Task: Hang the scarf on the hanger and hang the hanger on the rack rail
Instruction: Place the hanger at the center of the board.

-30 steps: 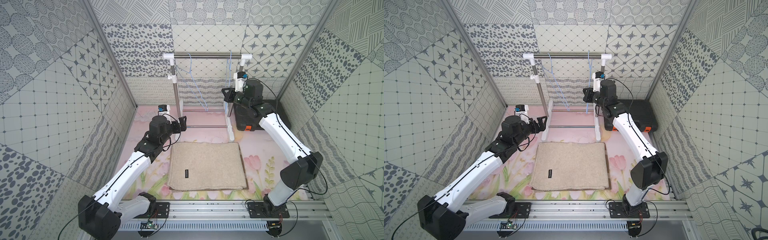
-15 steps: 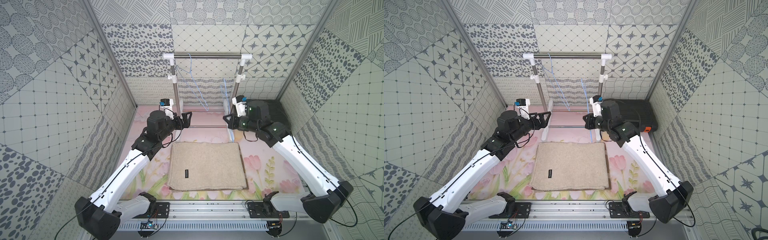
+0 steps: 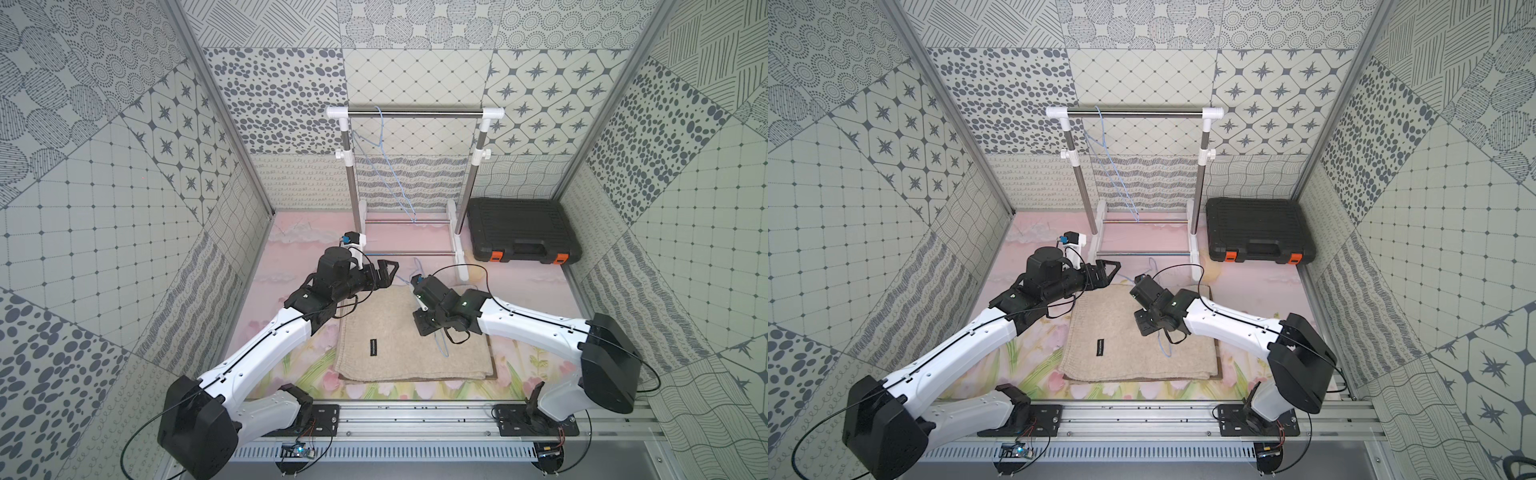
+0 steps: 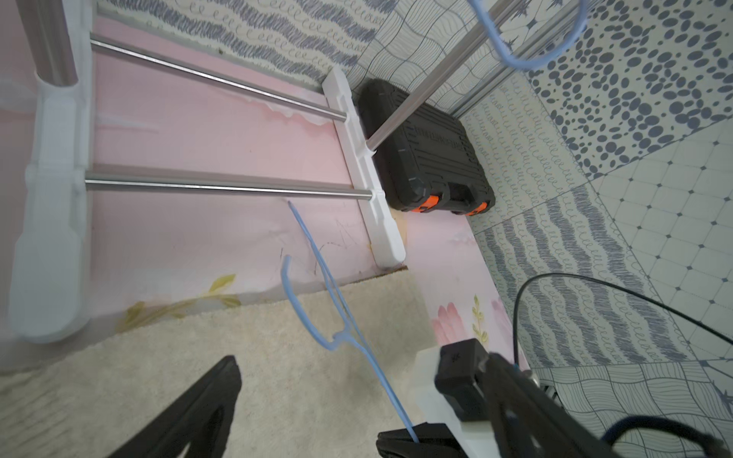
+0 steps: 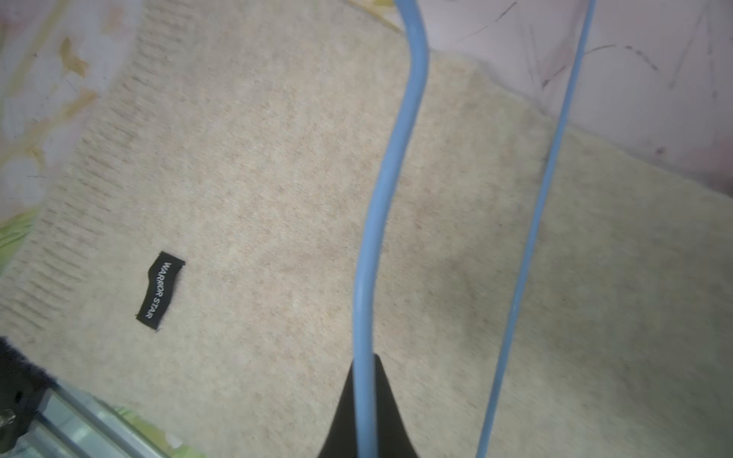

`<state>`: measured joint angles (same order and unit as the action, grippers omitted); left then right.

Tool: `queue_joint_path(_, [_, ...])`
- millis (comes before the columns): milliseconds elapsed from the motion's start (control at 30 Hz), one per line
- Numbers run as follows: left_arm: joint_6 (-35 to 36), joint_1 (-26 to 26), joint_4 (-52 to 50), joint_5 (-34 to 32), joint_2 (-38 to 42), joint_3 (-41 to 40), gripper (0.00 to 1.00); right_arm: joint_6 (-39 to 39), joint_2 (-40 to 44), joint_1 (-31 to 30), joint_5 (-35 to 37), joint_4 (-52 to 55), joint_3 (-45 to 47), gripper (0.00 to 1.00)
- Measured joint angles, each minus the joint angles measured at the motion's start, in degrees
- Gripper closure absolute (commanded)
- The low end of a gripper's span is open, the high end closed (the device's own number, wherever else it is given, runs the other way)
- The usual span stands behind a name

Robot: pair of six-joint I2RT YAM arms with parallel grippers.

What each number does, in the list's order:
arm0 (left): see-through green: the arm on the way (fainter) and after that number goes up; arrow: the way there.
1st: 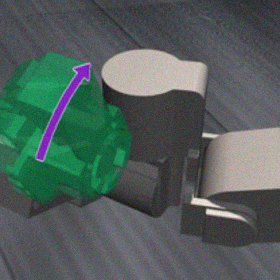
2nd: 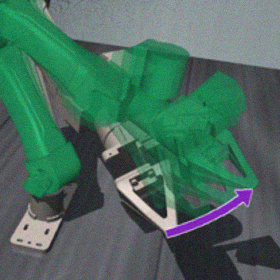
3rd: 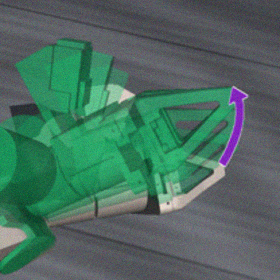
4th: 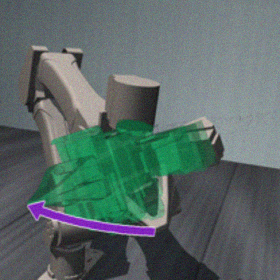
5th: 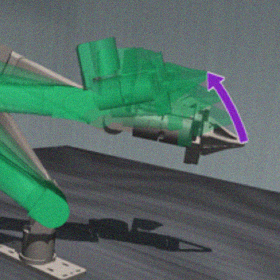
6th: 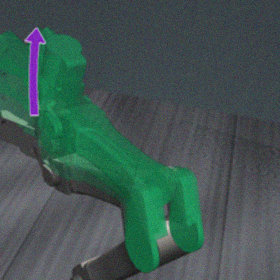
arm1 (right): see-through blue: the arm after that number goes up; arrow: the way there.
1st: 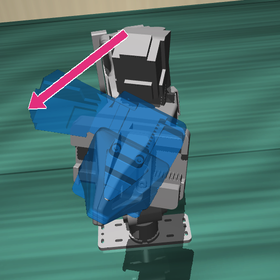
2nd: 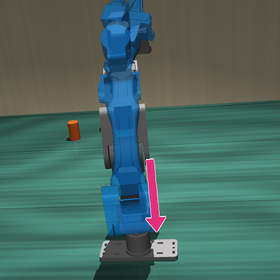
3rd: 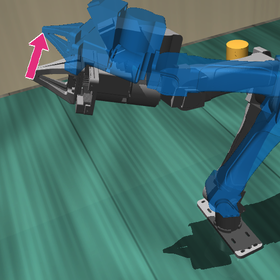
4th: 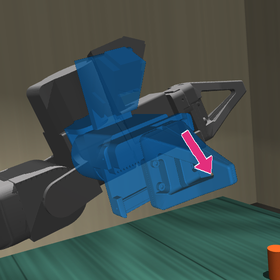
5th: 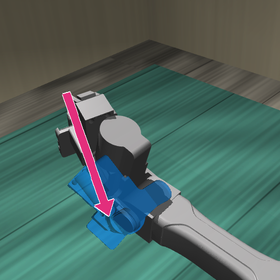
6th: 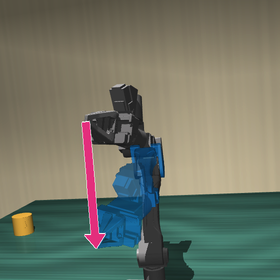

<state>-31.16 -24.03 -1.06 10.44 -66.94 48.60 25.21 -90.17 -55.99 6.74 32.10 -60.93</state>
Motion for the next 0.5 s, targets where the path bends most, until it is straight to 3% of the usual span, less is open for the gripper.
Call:
queue_joint_path(133, [-3.3, -0.3, 1.7, 1.4, 1.2, -6.5, 0.03, 2.1, -5.2, -4.2, 2.3, -2.2, -0.1, 1.0])
queue_joint_path(300, [-6.8, -2.3, 2.4, 1.5, 3.4, -11.3, 0.04, 5.0, -4.5, -8.1, 4.7, -1.4, 0.0, 1.0])
queue_joint_path(500, [-11.1, -5.6, 1.5, -2.4, 12.2, -16.8, 0.04, 5.9, -3.6, -10.7, 6.5, -0.4, 1.2, 1.0])
